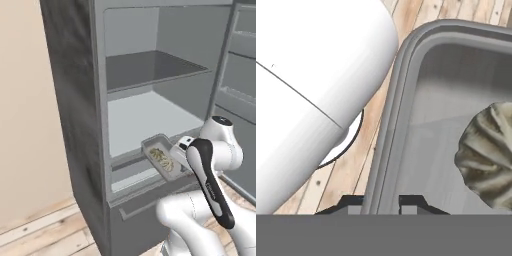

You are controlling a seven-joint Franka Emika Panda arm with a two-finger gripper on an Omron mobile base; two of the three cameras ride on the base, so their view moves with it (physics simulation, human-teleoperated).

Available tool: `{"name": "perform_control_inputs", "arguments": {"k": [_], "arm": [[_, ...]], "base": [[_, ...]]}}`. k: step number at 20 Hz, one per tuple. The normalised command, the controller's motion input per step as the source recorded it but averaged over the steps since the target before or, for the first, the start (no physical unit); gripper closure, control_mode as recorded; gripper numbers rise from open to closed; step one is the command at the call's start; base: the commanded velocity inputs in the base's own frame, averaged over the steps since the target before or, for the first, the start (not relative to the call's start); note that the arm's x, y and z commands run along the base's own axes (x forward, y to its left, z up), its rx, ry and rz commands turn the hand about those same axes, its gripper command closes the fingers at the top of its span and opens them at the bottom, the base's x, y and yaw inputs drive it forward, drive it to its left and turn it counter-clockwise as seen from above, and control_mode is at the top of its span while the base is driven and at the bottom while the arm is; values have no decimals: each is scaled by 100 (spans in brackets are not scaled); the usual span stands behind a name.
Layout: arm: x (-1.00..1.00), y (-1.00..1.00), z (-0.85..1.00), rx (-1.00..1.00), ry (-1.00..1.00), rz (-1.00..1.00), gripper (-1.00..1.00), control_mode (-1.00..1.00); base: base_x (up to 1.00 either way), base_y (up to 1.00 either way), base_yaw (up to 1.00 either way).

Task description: Place two dumplings into each of the tupperware containers and then place the containers in the fridge.

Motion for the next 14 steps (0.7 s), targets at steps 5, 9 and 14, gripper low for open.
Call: {"name": "perform_control_inputs", "arguments": {"k": [5, 9, 14], "arm": [[0, 0, 0, 0, 0, 0, 100, 100], [0, 0, 0, 0, 0, 0, 100, 100], [3, -35, 0, 0, -5, 26, 100, -100]], "base": [[70, -25, 50], [22, -34, 53], [0, -16, 22]]}}
